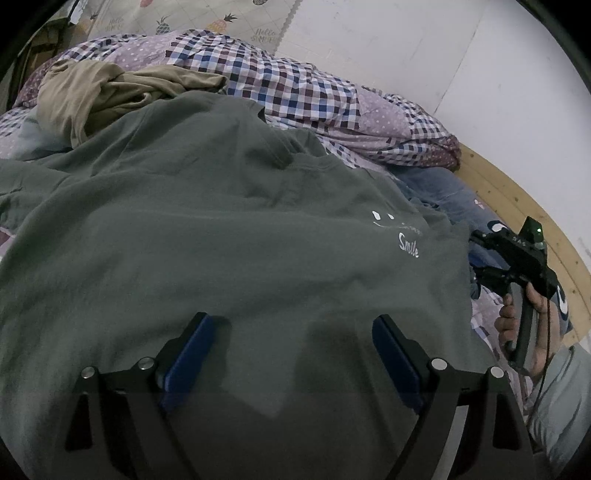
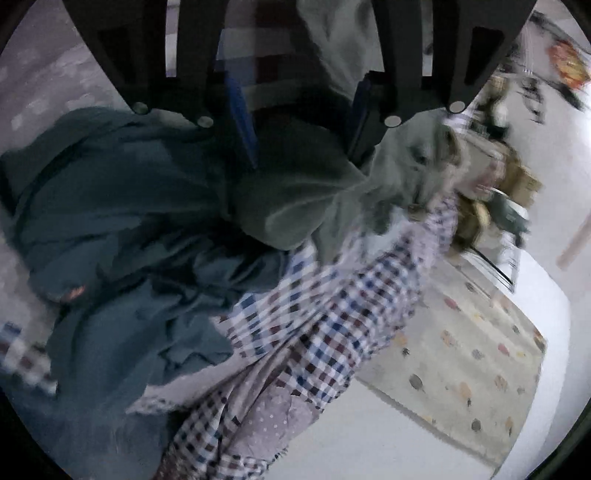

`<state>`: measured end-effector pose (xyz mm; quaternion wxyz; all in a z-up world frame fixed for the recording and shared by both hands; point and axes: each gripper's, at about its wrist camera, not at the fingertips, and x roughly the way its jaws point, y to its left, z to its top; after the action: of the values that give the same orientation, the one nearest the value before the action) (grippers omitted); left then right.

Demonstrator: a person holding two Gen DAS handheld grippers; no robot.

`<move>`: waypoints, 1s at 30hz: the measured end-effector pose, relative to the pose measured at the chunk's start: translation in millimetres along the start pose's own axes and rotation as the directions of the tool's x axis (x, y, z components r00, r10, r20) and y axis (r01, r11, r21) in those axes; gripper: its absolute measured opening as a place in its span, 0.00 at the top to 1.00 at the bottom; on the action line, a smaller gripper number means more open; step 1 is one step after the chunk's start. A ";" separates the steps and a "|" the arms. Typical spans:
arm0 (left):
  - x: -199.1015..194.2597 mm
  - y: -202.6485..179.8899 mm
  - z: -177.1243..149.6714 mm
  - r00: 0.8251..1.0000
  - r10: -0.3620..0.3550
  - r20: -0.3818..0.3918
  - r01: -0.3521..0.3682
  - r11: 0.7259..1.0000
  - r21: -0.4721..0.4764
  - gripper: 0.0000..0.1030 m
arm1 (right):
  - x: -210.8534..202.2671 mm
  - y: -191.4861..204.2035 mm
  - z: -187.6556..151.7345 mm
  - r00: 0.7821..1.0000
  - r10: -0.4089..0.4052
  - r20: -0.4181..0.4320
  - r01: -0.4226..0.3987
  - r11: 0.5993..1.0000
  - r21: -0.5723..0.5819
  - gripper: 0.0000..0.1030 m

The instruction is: Fold clothes

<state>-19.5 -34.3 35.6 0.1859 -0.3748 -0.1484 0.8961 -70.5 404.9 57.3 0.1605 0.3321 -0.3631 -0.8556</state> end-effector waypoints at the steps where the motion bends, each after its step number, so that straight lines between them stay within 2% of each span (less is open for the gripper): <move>1: 0.0 -0.1 0.0 1.000 0.000 0.000 0.000 1.000 0.000 0.12 | -4.0 -3.2 0.6 1.000 0.026 0.001 -0.026 0.999 0.023 0.50; 5: 0.2 -0.2 -0.2 1.000 0.000 0.000 0.000 1.000 -0.001 0.12 | -12.1 -14.8 2.1 0.999 0.046 0.015 -0.047 0.996 0.078 0.48; 10: -0.2 0.7 -0.3 1.000 -0.006 0.001 0.006 1.000 -0.005 0.12 | -13.0 -24.5 2.0 0.996 0.057 -0.062 -0.051 0.994 0.094 0.45; 13: -0.4 0.9 -0.3 1.000 -0.009 0.002 0.009 1.000 -0.007 0.12 | -20.2 -21.6 2.1 0.991 0.026 -0.129 -0.024 1.000 0.017 0.40; 15: -0.2 0.5 -0.7 1.000 -0.008 0.002 0.008 1.000 -0.006 0.12 | -27.4 -21.6 2.0 0.990 0.004 -0.139 -0.007 1.000 -0.017 0.40; 18: 0.4 -0.9 -0.7 1.000 0.001 0.000 -0.001 1.000 0.000 0.12 | -30.8 -28.0 7.7 0.998 -0.017 -0.065 0.018 1.000 0.015 0.38; 21: 0.2 -1.5 -0.3 1.000 0.005 -0.002 -0.005 1.000 0.001 0.12 | -13.0 -25.2 14.6 0.995 -0.088 -0.044 0.088 0.996 0.001 0.38; 23: 0.0 -1.4 0.0 1.000 0.003 -0.002 -0.003 1.000 0.000 0.12 | 6.1 -16.5 17.2 0.988 -0.142 -0.063 0.139 0.989 -0.041 0.38; 25: -0.1 -0.7 0.3 1.000 0.001 -0.002 -0.001 1.000 -0.004 0.12 | 23.8 0.6 16.7 0.980 -0.183 -0.073 0.175 0.979 -0.107 0.42; 26: -0.1 -0.4 0.5 1.000 -0.001 -0.002 0.001 1.000 -0.006 0.12 | 30.8 13.8 15.6 0.978 -0.200 -0.064 0.188 0.970 -0.155 0.58; 27: -0.1 -0.1 0.7 1.000 -0.003 -0.003 0.003 1.000 -0.009 0.12 | 34.9 30.6 12.4 0.972 -0.231 -0.040 0.217 0.952 -0.215 0.85; 28: -0.1 0.1 0.8 1.000 -0.005 -0.003 0.005 1.000 -0.011 0.12 | 39.6 52.8 7.5 0.965 -0.262 -0.012 0.247 0.926 -0.286 0.97; 30: -0.9 1.9 1.2 1.000 -0.015 -0.002 0.015 1.000 -0.021 0.12 | 55.5 102.2 -14.6 0.967 -0.255 -0.003 0.228 0.871 -0.436 0.96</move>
<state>-20.2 -36.5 36.3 0.1885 -0.3765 -0.1606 0.8927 -97.5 298.8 99.1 0.1327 0.3566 -0.1151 -0.9176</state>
